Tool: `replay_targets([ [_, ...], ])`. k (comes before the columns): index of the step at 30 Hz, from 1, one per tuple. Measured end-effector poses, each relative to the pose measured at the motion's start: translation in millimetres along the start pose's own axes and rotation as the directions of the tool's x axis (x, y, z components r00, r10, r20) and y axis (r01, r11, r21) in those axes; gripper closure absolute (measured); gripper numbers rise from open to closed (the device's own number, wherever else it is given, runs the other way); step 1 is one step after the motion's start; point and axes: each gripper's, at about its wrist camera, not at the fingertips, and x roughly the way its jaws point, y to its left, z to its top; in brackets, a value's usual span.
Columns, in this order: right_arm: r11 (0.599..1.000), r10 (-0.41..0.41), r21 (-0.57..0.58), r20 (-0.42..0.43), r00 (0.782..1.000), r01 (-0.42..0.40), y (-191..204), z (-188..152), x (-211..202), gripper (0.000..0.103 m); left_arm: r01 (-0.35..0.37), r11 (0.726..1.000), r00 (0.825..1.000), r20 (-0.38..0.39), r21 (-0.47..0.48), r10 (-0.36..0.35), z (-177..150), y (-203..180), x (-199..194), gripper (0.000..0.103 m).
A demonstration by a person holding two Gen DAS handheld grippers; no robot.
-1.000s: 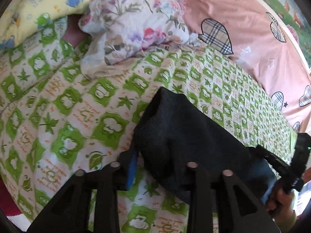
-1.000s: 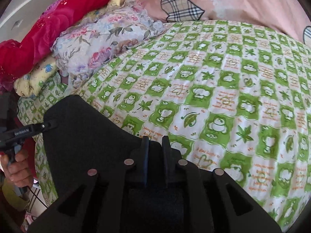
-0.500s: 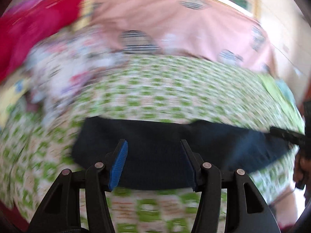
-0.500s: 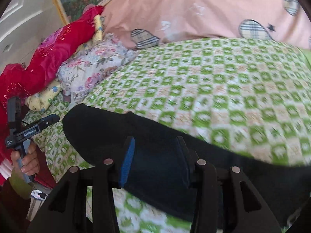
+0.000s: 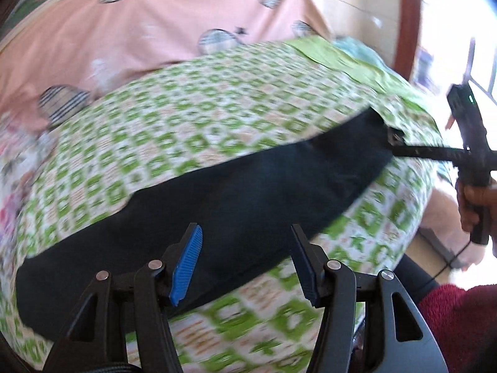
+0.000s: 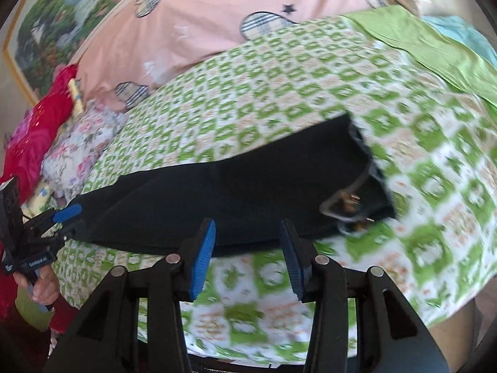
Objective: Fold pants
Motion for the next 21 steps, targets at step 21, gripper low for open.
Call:
replay_targets([
  [21,0.990,-0.017,0.142,0.073,0.997,0.007,-49,4,-5,0.058,0.124,0.951,0.983,-0.169,0.284,-0.078,30,-93,90,0.053],
])
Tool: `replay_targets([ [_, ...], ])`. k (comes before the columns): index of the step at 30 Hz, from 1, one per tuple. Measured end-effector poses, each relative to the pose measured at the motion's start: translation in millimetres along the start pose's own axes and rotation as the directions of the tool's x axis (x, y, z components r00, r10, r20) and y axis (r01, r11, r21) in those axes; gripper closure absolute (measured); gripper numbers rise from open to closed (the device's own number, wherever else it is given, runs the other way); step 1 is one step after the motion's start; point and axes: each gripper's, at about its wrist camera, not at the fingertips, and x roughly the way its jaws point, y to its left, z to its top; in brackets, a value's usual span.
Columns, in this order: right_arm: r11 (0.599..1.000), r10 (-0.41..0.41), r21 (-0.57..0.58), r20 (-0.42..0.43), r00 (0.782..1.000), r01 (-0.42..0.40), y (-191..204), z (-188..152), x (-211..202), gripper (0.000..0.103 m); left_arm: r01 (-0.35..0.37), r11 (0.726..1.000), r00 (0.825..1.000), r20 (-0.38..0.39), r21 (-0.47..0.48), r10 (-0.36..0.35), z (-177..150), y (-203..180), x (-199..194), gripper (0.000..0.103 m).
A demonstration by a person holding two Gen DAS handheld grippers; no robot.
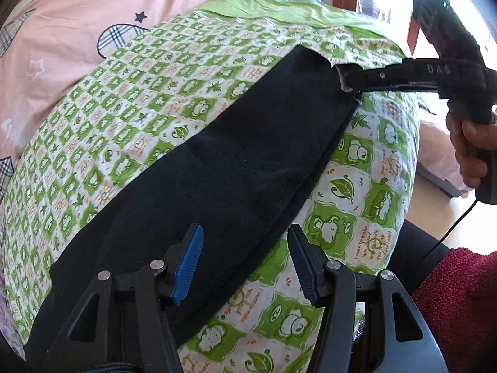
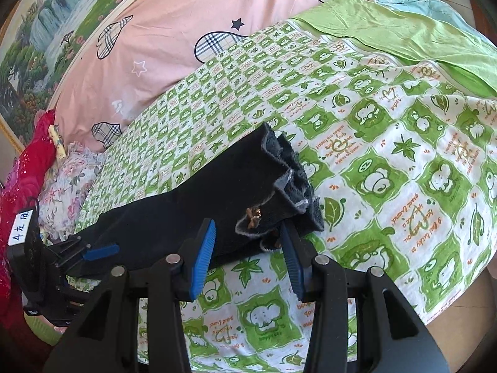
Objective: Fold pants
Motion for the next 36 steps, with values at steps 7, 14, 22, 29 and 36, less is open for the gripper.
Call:
replay_targets([
  [7,0.999,-0.035,-0.006,0.001,0.999,0.035,-6,-2,5,0.092,-0.003,0.999,1.000,-0.031,0.035,0.004,3,-10,16,0.096],
  [14,1.000,-0.017,-0.013,0.019,1.000,0.017,-9,-4,-10,0.094,0.080,0.995,0.997,0.005,0.060,-0.080,8,-21,0,0.101],
  [22,0.999,0.001,0.039,-0.002,1.000,-0.001,-18,-7,-9,0.092,0.116,0.991,0.993,-0.029,0.070,-0.114,20,-23,0,0.093],
  [29,0.995,-0.004,0.100,0.006,1.000,0.003,-26,-13,-15,0.071,0.160,0.987,0.987,-0.011,0.009,-0.160,73,4,11,0.065],
  [36,0.982,0.050,0.180,0.016,0.999,-0.052,-39,-17,-7,0.068,0.269,0.963,0.962,-0.047,0.018,-0.268,141,9,51,0.047],
])
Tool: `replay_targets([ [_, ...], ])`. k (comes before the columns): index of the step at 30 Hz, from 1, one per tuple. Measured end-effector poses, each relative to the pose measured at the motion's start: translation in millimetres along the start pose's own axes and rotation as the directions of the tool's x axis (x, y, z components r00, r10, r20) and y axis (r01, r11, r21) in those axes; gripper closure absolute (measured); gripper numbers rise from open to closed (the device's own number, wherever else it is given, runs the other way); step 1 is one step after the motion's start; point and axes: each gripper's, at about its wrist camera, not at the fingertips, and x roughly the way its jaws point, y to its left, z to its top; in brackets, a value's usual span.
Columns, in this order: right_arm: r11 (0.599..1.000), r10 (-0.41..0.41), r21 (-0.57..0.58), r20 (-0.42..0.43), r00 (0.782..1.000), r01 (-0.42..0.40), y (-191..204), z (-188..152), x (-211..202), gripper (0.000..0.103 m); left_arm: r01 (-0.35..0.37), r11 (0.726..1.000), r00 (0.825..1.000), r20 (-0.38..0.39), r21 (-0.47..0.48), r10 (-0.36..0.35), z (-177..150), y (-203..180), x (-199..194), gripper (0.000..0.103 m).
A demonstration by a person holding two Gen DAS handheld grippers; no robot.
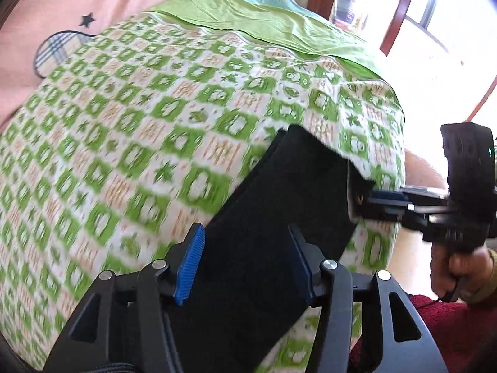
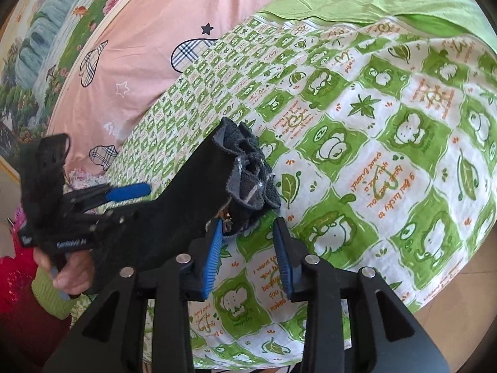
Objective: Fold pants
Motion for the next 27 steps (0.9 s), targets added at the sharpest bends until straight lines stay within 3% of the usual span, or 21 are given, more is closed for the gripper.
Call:
replay_targets([
  [3,0.999,0.023,0.022,0.002,1.000,-0.023,-5,2,1,0.068,0.023,0.999,0.999,-0.031,0.032,-0.022,22,-4,18,0.042],
  [11,0.999,0.049,0.013,0.030,0.998,-0.049,0,-1,11,0.068,0.101,0.992,0.988,-0.125,0.080,-0.091,59,-16,68,0.044],
  [12,0.999,0.048,0.000,0.037,0.998,-0.048,2,-2,13,0.068,0.114,0.991,0.986,-0.129,0.077,-0.103,61,-16,69,0.046],
  [14,0.999,0.048,-0.027,0.048,0.998,-0.047,5,-3,15,0.069,0.141,0.987,0.984,-0.123,0.080,-0.131,64,-19,70,0.069],
  [15,0.998,0.046,-0.043,0.056,0.997,-0.044,6,-4,15,0.073,0.157,0.984,0.983,-0.111,0.089,-0.147,64,-22,69,0.075],
  [16,0.998,0.042,-0.051,0.059,0.997,-0.039,6,-4,16,0.086,0.156,0.983,0.984,-0.105,0.094,-0.146,64,-24,68,0.084],
  [18,0.997,0.074,-0.021,0.071,0.995,-0.073,-2,-2,14,0.089,0.144,0.985,0.987,-0.082,0.096,-0.136,65,-28,66,0.091],
  [22,0.996,0.089,-0.011,0.099,0.991,-0.089,-10,4,4,0.090,0.180,0.984,0.983,-0.039,0.016,-0.179,73,-21,56,0.093],
  [27,0.987,0.160,0.013,0.104,0.982,-0.162,-9,13,-2,0.091,0.183,0.983,0.983,0.015,0.016,-0.183,74,-18,30,0.093],
])
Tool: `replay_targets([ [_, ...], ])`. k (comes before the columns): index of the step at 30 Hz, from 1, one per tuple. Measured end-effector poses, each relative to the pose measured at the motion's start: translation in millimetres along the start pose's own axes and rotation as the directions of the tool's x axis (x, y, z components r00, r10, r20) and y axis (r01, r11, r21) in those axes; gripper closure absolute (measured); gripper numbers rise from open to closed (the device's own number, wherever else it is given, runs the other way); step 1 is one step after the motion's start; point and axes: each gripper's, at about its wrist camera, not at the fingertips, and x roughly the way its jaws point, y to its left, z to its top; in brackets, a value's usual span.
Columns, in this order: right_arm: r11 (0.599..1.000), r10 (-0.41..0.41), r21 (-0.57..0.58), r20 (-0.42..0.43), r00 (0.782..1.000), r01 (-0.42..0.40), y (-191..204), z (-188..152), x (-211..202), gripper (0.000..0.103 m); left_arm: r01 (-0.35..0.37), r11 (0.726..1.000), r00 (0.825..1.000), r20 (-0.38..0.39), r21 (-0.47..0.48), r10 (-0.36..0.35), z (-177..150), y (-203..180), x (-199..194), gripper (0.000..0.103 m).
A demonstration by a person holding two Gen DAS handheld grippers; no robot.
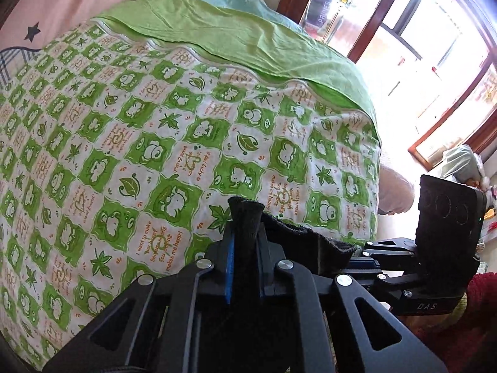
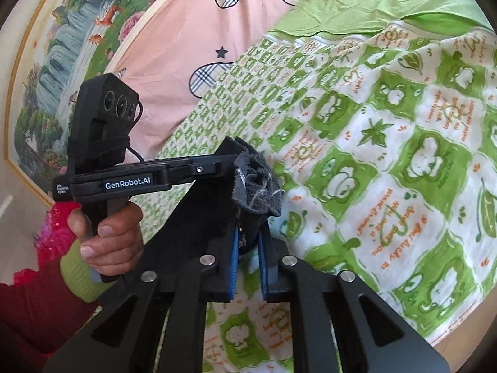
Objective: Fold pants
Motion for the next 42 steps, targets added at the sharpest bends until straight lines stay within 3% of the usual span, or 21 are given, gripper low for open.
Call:
replay_targets([
  [11,0.969,0.206,-0.134,-0.029,0.978,-0.208,66,3,4,0.091,-0.018,0.998,0.989,0.147,-0.057,0.026,-32,6,-84,0.093],
  [23,0.893,0.345,-0.232,-0.195,0.918,-0.385,139,-23,55,0.091,-0.070,0.973,0.956,0.264,-0.221,0.129,-109,38,-153,0.093],
  [31,0.870,0.352,-0.242,-0.303,0.885,-0.429,172,-53,98,0.091,-0.082,0.929,0.941,0.278,-0.362,0.192,-169,73,-171,0.094],
  [42,0.877,0.262,-0.268,-0.430,0.864,-0.399,180,-89,148,0.090,-0.065,0.855,0.944,0.246,-0.515,0.220,-235,112,-154,0.094],
])
